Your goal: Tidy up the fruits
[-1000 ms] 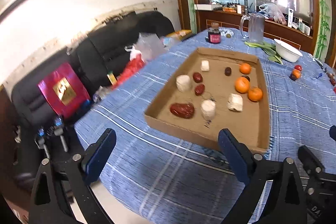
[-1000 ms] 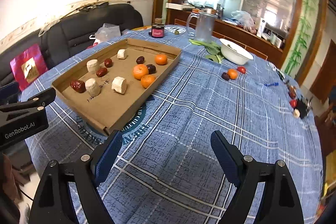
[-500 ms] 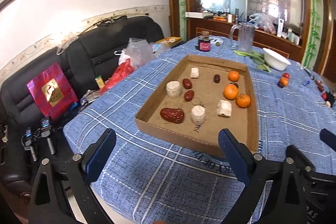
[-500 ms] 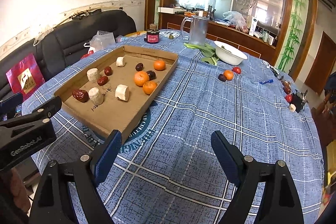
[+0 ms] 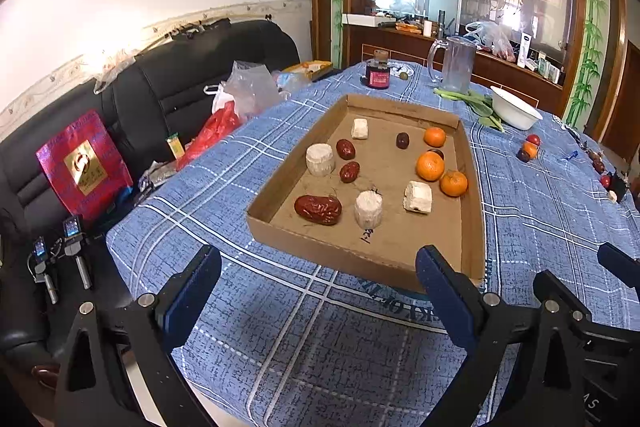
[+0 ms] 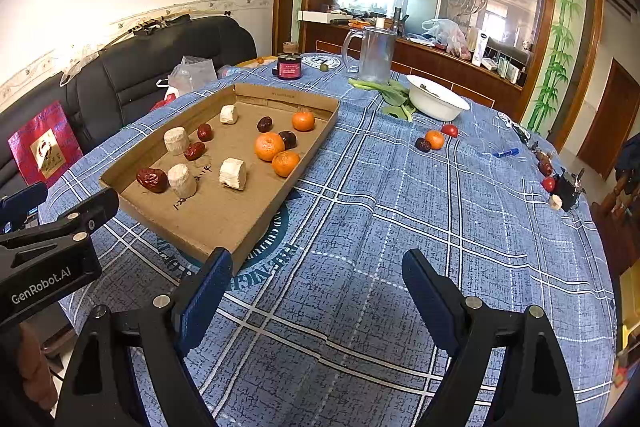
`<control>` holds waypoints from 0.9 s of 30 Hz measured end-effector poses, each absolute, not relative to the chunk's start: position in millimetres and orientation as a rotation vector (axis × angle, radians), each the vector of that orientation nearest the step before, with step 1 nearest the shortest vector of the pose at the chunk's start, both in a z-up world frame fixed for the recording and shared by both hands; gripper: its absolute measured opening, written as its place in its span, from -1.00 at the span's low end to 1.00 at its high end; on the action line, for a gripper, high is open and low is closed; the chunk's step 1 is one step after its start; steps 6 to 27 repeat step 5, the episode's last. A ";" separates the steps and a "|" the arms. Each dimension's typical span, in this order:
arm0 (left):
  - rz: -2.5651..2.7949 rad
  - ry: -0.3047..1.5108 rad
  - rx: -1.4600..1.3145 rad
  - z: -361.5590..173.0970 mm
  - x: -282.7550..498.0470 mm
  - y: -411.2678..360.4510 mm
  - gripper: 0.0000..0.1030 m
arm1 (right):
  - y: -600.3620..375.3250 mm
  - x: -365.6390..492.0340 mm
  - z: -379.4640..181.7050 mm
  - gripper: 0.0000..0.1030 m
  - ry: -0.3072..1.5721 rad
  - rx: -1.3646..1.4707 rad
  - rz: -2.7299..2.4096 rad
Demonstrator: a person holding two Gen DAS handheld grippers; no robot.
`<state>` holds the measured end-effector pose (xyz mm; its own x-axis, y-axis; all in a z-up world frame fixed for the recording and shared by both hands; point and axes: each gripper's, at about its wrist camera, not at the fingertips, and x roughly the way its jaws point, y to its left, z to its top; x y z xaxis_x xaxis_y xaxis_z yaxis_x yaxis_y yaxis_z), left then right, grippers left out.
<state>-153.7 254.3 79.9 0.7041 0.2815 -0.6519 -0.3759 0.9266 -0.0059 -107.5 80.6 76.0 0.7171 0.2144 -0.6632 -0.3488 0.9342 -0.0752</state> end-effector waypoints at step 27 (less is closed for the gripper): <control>0.363 0.694 -0.136 80.2 -155.3 254.8 0.90 | 80.5 -107.3 77.2 0.75 0.707 -0.204 0.309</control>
